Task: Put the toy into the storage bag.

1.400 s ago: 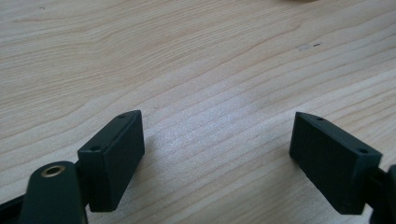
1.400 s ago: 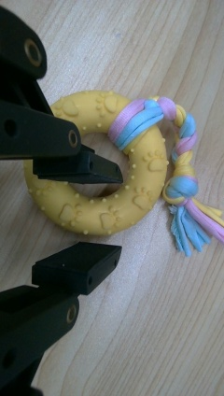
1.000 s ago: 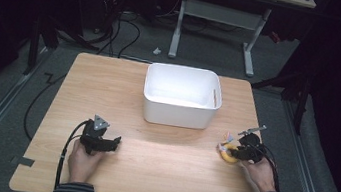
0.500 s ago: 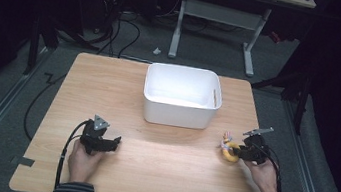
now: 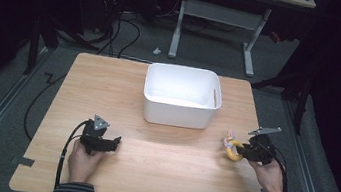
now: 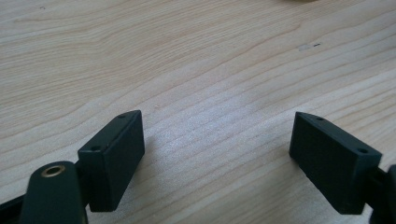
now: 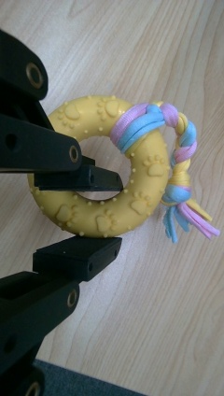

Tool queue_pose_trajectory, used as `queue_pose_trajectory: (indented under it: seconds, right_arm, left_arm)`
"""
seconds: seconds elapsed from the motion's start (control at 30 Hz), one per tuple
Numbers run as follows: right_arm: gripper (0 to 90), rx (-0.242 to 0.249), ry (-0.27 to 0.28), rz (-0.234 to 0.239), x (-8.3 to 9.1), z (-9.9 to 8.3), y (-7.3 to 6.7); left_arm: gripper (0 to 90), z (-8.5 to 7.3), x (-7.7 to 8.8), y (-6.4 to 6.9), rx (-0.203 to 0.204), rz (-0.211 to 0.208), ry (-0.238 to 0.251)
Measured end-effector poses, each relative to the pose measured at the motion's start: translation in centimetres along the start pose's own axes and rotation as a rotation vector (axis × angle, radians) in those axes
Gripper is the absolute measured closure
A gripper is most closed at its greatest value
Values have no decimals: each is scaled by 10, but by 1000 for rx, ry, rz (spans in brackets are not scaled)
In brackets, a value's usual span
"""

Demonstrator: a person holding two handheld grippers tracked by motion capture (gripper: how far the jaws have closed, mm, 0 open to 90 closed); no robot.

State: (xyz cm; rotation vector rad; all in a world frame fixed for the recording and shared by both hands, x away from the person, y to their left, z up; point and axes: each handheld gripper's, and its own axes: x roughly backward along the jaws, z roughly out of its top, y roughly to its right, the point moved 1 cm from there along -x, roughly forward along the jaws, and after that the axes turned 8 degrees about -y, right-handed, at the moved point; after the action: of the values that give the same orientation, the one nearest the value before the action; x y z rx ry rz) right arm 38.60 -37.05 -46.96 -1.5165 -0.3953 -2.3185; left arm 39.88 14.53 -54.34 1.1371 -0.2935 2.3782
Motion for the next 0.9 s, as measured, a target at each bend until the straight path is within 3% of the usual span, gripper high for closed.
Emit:
queue_pose_trajectory:
  seconds: [0.53,0.73,0.9]
  right_arm:
    - [683,5,39,3,21,7,-1]
    - [683,-8,66,-11,39,14,6]
    - [684,8,84,-11,47,19,1]
  left_arm:
    - [183,0,0,0,1,0,0]
    - [183,0,0,0,2,0,1]
    - [183,0,0,0,3,1,1]
